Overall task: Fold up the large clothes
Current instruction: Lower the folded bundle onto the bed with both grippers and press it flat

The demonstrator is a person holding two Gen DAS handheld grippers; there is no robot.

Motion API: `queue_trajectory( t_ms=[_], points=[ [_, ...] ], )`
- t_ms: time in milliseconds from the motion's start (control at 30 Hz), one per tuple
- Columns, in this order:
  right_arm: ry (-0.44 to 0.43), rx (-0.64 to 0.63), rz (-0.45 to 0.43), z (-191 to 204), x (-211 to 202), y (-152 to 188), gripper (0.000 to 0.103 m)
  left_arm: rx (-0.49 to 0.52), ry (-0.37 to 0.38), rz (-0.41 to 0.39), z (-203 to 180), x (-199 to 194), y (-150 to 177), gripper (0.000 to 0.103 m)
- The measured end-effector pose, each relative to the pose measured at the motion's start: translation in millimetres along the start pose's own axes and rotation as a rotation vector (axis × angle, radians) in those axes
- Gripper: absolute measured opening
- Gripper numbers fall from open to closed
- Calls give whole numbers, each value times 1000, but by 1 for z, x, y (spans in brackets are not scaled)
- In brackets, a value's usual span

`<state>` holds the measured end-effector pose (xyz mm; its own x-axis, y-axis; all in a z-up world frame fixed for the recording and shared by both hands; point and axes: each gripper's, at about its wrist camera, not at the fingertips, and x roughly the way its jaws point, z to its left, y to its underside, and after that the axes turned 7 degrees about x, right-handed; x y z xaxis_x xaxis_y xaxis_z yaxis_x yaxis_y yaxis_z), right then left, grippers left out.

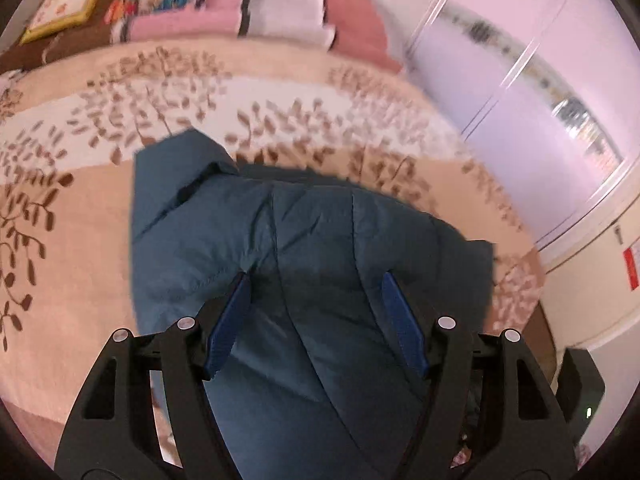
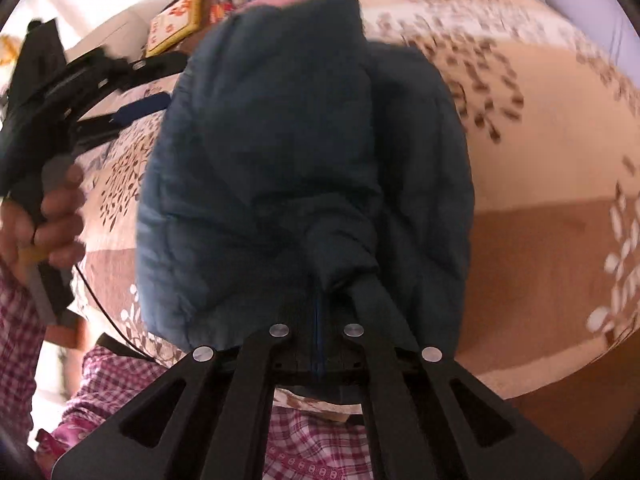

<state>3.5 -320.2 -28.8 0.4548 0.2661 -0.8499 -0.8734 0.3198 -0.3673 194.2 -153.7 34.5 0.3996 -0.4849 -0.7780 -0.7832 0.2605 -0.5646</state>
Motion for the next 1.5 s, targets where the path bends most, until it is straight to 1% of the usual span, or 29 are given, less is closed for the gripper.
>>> queue_trajectory(
  t_ms=[67, 133, 267, 333, 533, 767, 900, 1133, 1500],
  points=[
    [-10, 18, 4, -9, 9, 2, 0, -1, -22, 44, -1, 22, -10, 67],
    [-5, 32, -1, -17, 19, 1, 0, 4, -48, 69, -3, 37, -14, 69],
    [6, 46, 8, -25, 32, -3, 0, 55, -119, 86, -11, 60, -13, 71],
    [12, 52, 13, -30, 37, -5, 0, 60, -132, 87, -11, 67, -14, 71],
    [-16, 76, 28, -41, 48, -6, 0, 66, -150, 64, -9, 73, -7, 73],
    [-11, 80, 32, -44, 49, -7, 0, 77, -169, 35, -8, 76, -1, 74],
    [14, 66, 30, -37, 45, -11, 0, 81, -173, 23, -9, 74, 1, 74],
    [60, 40, 20, -24, 47, -9, 0, 88, -183, 7, -10, 71, 2, 74],
    [87, 21, 20, -8, 52, -6, 0, 90, -200, -32, -13, 59, 4, 74]
  ],
)
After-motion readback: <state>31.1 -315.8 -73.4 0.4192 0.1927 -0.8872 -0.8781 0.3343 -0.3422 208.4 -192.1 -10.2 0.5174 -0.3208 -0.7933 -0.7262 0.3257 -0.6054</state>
